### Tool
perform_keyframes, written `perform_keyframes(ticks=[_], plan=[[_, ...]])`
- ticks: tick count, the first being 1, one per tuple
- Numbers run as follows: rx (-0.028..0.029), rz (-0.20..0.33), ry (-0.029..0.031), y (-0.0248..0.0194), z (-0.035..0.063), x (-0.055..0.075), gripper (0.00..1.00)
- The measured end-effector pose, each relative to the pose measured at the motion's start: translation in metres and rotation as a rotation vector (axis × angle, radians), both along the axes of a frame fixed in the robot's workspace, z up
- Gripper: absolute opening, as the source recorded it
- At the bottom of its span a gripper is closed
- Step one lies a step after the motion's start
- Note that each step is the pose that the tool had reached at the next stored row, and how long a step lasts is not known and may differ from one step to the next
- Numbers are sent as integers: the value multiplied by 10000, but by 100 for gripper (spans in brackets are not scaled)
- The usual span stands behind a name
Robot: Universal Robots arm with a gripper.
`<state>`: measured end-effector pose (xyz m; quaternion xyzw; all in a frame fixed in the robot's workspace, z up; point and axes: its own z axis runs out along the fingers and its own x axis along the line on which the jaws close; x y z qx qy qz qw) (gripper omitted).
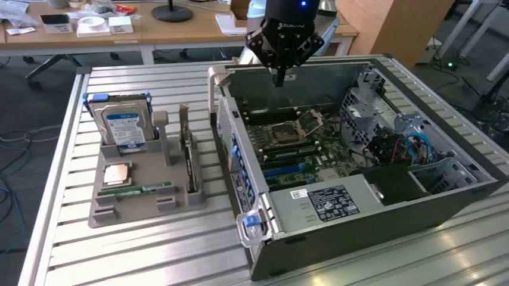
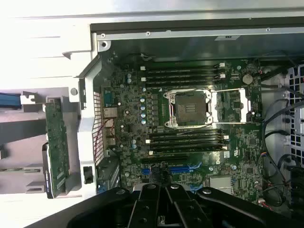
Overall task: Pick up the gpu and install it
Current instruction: 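Reach for the gpu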
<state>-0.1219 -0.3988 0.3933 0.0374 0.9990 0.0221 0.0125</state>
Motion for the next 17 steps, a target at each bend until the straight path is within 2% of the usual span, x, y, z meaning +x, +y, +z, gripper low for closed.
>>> perform_keyframes(ticks=[9,17], plan=[[1,-1,-1,0,-1,-5,11],[0,0,0,0,0,-68,11]])
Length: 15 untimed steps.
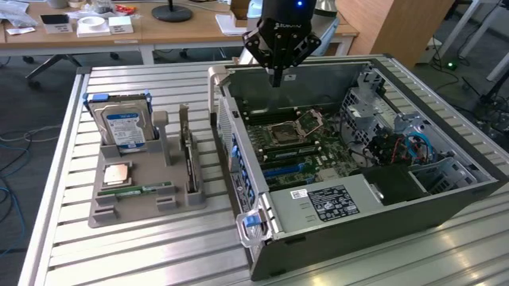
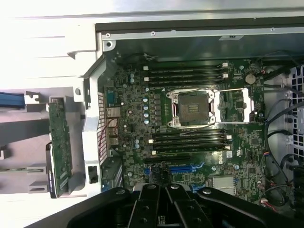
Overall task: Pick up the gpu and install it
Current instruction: 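Reach for the gpu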
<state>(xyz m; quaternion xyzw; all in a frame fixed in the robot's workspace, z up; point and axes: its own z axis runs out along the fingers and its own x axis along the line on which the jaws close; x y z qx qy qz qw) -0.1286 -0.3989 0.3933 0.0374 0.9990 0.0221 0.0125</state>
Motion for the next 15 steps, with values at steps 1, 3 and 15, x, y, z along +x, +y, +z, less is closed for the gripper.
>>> perform_keyframes(ticks=[1,3,15], plan=[[0,-1,1,0,0,-12,11],[0,0,0,0,0,-38,11],[1,0,0,0,0,-207,11]])
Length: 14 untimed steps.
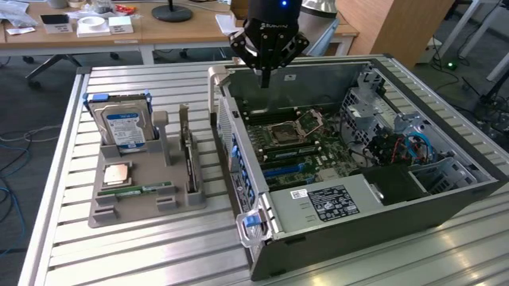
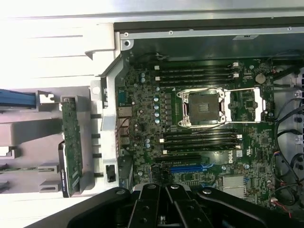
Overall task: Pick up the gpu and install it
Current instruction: 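Reach for the gpu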
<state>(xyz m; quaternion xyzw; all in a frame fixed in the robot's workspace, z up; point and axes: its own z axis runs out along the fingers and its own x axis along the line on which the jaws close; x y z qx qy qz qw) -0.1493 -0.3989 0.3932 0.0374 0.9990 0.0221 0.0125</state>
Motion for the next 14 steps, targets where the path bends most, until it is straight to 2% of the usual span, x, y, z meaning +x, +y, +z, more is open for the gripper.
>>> perform_keyframes(ticks=[14], plan=[[0,-1,0,0,0,-237,11]])
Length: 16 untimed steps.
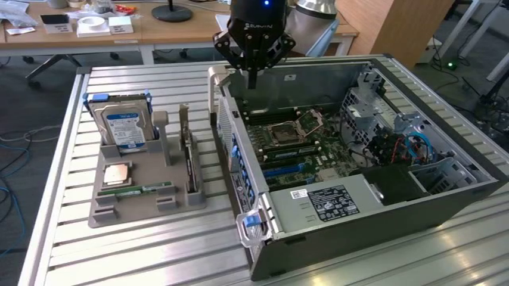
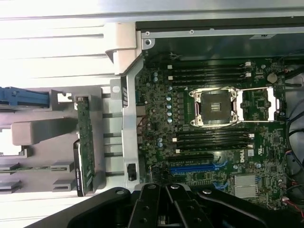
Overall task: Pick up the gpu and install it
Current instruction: 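Reach for the gpu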
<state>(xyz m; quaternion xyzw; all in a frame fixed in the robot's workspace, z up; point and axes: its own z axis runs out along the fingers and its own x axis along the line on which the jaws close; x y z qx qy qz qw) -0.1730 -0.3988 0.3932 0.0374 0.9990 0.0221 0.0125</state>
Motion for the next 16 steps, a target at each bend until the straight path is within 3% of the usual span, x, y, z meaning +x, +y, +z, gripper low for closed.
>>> perform_keyframes(ticks=[16], plan=[[0,-1,0,0,-1,-273,11]])
